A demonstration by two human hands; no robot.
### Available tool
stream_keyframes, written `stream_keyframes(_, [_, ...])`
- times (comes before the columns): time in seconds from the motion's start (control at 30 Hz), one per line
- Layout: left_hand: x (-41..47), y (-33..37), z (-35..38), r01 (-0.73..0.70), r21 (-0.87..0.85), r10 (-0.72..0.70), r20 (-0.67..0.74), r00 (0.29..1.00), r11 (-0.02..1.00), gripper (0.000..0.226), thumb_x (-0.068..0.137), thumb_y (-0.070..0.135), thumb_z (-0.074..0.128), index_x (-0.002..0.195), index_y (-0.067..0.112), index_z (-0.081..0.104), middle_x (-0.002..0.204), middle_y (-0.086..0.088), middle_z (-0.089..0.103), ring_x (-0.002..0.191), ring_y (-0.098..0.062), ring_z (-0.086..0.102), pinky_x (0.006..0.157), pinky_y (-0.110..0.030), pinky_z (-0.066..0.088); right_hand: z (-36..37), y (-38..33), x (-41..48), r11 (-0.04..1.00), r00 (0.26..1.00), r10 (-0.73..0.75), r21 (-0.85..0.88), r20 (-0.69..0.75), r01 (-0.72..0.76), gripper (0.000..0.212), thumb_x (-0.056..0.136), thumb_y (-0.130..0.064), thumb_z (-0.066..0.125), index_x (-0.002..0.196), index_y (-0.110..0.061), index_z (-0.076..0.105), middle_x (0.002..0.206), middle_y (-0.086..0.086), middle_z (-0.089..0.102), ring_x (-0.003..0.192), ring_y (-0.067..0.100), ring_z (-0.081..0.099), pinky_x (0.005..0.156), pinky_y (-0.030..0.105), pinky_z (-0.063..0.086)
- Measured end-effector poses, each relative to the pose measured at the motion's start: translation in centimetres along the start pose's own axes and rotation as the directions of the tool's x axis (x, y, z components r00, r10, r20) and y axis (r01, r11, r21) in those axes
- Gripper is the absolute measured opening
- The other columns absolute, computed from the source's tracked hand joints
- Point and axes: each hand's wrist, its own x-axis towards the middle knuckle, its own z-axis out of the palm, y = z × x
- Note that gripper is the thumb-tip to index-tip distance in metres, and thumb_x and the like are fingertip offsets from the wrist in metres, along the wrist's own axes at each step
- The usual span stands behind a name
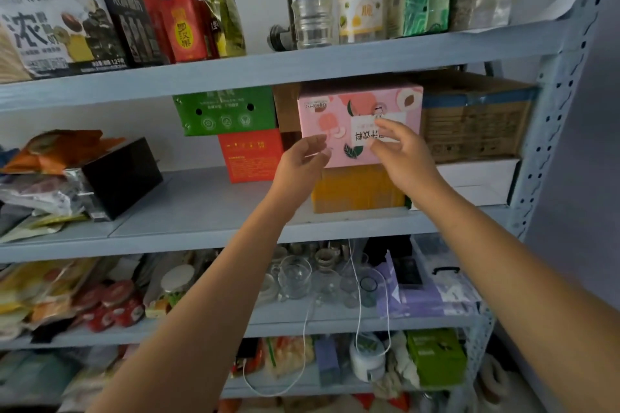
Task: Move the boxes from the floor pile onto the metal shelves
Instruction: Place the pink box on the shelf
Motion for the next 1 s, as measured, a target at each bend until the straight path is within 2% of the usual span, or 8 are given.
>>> stream_keyframes(0.07, [-1.4, 0.4, 0.3, 0.051, -0.049, -0.050, 0.008, 0.999, 0.998, 0.038, 0.100, 0.034, 0.054, 0.136, 0.026, 0.055, 0.129, 0.008, 0.062, 0.117, -0.009, 0.058, 0.095, -0.025, 0.049, -0.3, -0.4, -1.2, 0.975, 0.993, 0.112, 0.189, 0.029, -0.115, 0.043, 0.098, -0.038, 0.055, 0.139, -0.027, 0.051, 0.139, -0.006, 0.054, 0.122, 0.011, 0.054, 0.098, 0.038, 0.051])
stream_keyframes(0.13, [-3.1, 0.5, 0.5, 0.082, -0.081, -0.081, 0.018, 0.997, 0.993, 0.038, 0.100, 0.041, 0.051, 0.135, 0.029, 0.056, 0.131, 0.010, 0.061, 0.121, -0.010, 0.057, 0.104, -0.036, 0.046, -0.2, -0.3, -2.8, 0.945, 0.984, 0.164, 0.277, 0.068, -0.177, 0.040, 0.097, -0.044, 0.054, 0.134, -0.030, 0.054, 0.134, -0.008, 0.056, 0.119, 0.011, 0.055, 0.096, 0.042, 0.053])
stream_keyframes(0.33, [-7.7, -0.9, 1.7, 0.204, -0.199, -0.207, 0.004, 0.978, 0.959, 0.045, 0.101, 0.049, 0.042, 0.136, 0.024, 0.055, 0.133, 0.007, 0.059, 0.113, -0.011, 0.062, 0.105, -0.041, 0.047, 0.1, 1.7, -7.7, 0.962, 0.968, 0.141, 0.201, 0.209, -0.183, 0.054, 0.093, -0.059, 0.051, 0.140, -0.033, 0.048, 0.143, -0.011, 0.049, 0.127, 0.008, 0.049, 0.108, 0.044, 0.043])
stream_keyframes(0.5, [-9.7, -1.5, 4.1, 0.270, -0.228, -0.243, 0.139, 0.960, 0.935, 0.048, 0.104, 0.050, 0.030, 0.134, 0.023, 0.057, 0.138, 0.001, 0.057, 0.120, -0.017, 0.059, 0.108, -0.043, 0.044, -2.6, 3.3, -11.3, 0.956, 0.965, 0.228, 0.160, 0.127, -0.247, 0.054, 0.093, -0.057, 0.052, 0.141, -0.031, 0.049, 0.141, -0.011, 0.052, 0.126, 0.007, 0.050, 0.109, 0.041, 0.043])
stream_keyframes(0.63, [-12.0, -1.6, 6.5, 0.268, -0.240, -0.201, 0.271, 0.941, 0.933, 0.045, 0.103, 0.055, 0.022, 0.120, 0.036, 0.059, 0.133, 0.008, 0.060, 0.118, -0.012, 0.060, 0.103, -0.039, 0.045, -5.3, 4.5, -14.6, 0.923, 0.939, 0.345, 0.180, 0.007, -0.340, 0.029, 0.097, -0.050, 0.052, 0.122, -0.036, 0.056, 0.119, -0.019, 0.059, 0.116, 0.009, 0.058, 0.099, 0.041, 0.052])
stream_keyframes(0.73, [-14.4, -3.1, 8.3, 0.333, -0.232, -0.236, 0.364, 0.901, 0.914, 0.046, 0.103, 0.055, 0.022, 0.117, 0.037, 0.061, 0.126, 0.012, 0.063, 0.116, -0.011, 0.061, 0.100, -0.036, 0.047, -6.7, 5.1, -18.3, 0.895, 0.907, 0.417, 0.194, -0.053, -0.401, 0.023, 0.097, -0.048, 0.053, 0.118, -0.038, 0.056, 0.120, -0.015, 0.060, 0.114, 0.009, 0.060, 0.092, 0.036, 0.055])
stream_keyframes(0.87, [-18.5, -5.9, 11.5, 0.443, -0.186, -0.312, 0.481, 0.819, 0.877, 0.056, 0.103, 0.056, 0.018, 0.123, 0.030, 0.062, 0.127, 0.008, 0.065, 0.114, -0.012, 0.063, 0.095, -0.036, 0.049, -7.6, 7.2, -24.7, 0.835, 0.835, 0.538, 0.208, -0.116, -0.509, 0.014, 0.096, -0.048, 0.054, 0.109, -0.041, 0.057, 0.120, -0.014, 0.061, 0.113, 0.008, 0.060, 0.092, 0.036, 0.054])
stream_keyframes(1.0, [-23.5, -7.8, 16.0, 0.569, -0.148, -0.374, 0.617, 0.693, 0.809, 0.053, 0.104, 0.053, 0.016, 0.114, 0.028, 0.062, 0.123, 0.004, 0.064, 0.114, -0.017, 0.061, 0.108, -0.042, 0.041, -8.8, 9.4, -31.8, 0.760, 0.735, 0.649, 0.218, -0.197, -0.612, 0.009, 0.098, -0.042, 0.054, 0.105, -0.039, 0.058, 0.113, -0.014, 0.062, 0.111, 0.009, 0.061, 0.093, 0.036, 0.053])
